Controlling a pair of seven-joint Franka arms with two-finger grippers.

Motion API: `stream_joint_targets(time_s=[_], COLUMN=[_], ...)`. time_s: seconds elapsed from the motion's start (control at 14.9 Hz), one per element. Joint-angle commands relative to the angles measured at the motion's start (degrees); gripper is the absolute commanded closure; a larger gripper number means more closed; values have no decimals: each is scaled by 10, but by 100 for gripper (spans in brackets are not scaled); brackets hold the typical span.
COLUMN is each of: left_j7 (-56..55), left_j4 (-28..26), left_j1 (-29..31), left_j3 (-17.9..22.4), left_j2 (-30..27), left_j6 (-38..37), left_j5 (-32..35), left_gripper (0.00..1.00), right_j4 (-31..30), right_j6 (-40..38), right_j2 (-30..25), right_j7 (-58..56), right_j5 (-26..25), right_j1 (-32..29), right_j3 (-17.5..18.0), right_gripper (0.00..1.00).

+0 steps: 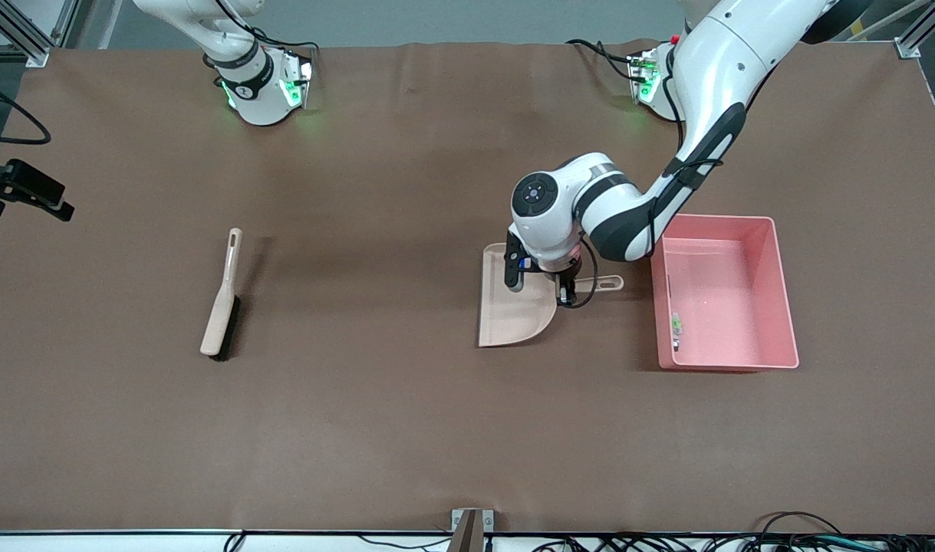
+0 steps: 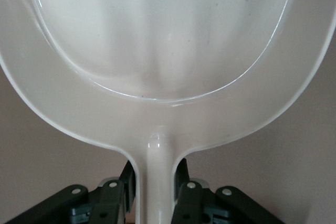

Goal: Clean e-waste and dump in bin
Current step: 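Lower the dustpan onto the table and open the left gripper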

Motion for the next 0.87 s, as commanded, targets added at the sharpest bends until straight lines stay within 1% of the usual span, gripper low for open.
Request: stream_joint_targets(time_s=[0.0, 0.13, 0.2, 0.27, 0.33, 0.4, 0.47, 0.54, 0.67, 0.8], left_j7=[-13, -17, -17, -18, -20, -42, -77, -99, -104, -107], left_j4=[7, 7, 7, 7, 6, 3, -3, -7, -3, 2], left_j1=[-3, -4, -4, -4, -4, -4, -3, -3, -2, -2], left_j3=[-3, -2, -2, -2, -2, -2, -2, -2, -3, -3], left_j2=[8, 12, 15, 16, 16, 15, 13, 11, 6, -14], left_j6=[0, 0, 0, 0, -1, -6, -7, -8, -8, -9], left_j5=[0, 0, 0, 0, 0, 0, 0, 0, 0, -8], left_gripper=[97, 97, 95, 90, 82, 66, 42, 0, 0, 0], right_j4=[3, 3, 3, 3, 3, 2, 2, 2, 1, 1], right_j6=[-4, -3, -3, -3, -2, -2, 0, 0, -5, -12], right_j2=[2, 1, 1, 1, 1, 1, 1, 2, 2, 1], right_j7=[8, 7, 7, 7, 7, 7, 7, 6, 8, 9], right_j5=[-3, -6, -14, -17, -18, -20, -22, -28, -28, -28], right_j1=[-4, 0, 1, 2, 1, 1, 1, 1, 1, 1], right_j3=[0, 0, 1, 1, 1, 1, 1, 1, 1, 2], right_gripper=[0, 0, 0, 0, 0, 0, 0, 0, 0, 0])
